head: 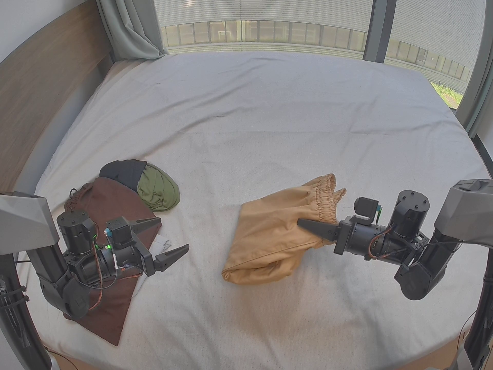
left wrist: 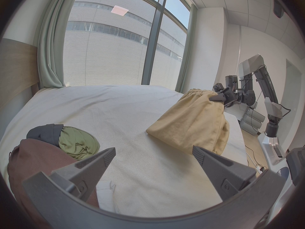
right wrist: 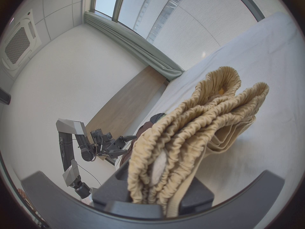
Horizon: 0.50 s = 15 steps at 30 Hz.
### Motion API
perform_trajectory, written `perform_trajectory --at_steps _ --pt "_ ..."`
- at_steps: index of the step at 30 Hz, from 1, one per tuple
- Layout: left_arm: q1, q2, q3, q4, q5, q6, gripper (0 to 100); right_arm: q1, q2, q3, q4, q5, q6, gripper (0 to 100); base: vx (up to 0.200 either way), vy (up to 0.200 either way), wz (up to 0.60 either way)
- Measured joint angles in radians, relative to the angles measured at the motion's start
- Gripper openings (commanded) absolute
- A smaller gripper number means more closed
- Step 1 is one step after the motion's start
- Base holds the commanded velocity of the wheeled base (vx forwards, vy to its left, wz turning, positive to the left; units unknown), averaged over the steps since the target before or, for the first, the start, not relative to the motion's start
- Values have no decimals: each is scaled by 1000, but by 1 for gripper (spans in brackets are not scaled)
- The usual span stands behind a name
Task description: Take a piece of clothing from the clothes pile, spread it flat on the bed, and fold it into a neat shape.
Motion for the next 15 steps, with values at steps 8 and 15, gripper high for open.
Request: perform_trajectory --at_steps 8,15 --pt "0 0 1 0 0 0 100 -2 -5 -65 1 9 39 0 0 0 0" --pt "1 0 1 0 0 0 100 -8 -4 -137 1 11 63 0 0 0 0"
